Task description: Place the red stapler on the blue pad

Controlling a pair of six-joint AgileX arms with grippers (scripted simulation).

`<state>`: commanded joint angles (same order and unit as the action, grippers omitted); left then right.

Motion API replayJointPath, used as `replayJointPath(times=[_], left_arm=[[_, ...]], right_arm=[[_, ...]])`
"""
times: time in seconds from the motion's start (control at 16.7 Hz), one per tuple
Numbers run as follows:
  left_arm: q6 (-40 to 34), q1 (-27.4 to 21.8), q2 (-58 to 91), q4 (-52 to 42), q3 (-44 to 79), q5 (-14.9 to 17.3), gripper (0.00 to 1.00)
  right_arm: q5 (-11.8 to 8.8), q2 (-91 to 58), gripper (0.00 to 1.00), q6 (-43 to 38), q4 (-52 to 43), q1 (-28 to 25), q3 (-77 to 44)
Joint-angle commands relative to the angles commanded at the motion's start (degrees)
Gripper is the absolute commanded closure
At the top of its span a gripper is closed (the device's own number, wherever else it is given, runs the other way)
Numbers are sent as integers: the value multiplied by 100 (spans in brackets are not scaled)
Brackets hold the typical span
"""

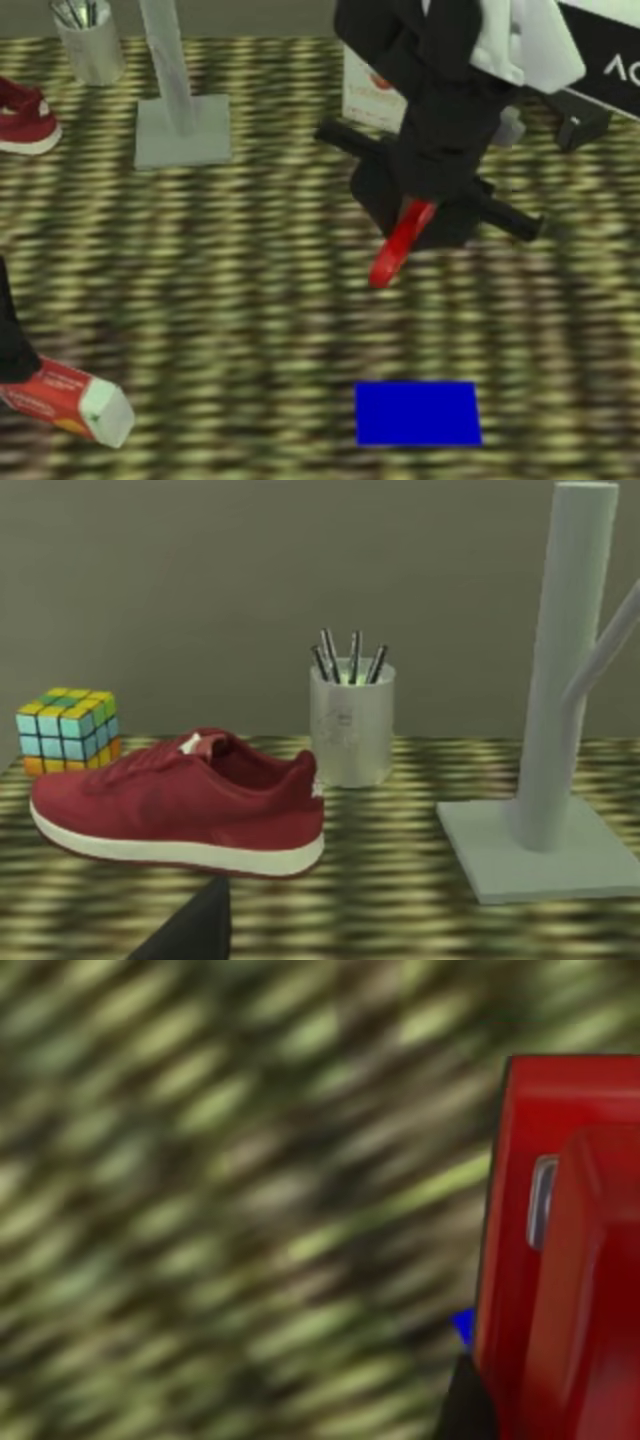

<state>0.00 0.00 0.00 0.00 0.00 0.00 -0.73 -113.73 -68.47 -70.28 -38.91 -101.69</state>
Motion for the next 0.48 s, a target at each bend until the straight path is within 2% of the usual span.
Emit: replayJointPath(times=[0.24,0.48], left_arm=[[0,0,0,0,0,0,0],[0,0,0,0,0,0,0]], right_arm=[[-8,317,100,-2704,75,-301,731],[15,616,100,-4802,161,-560,1396]])
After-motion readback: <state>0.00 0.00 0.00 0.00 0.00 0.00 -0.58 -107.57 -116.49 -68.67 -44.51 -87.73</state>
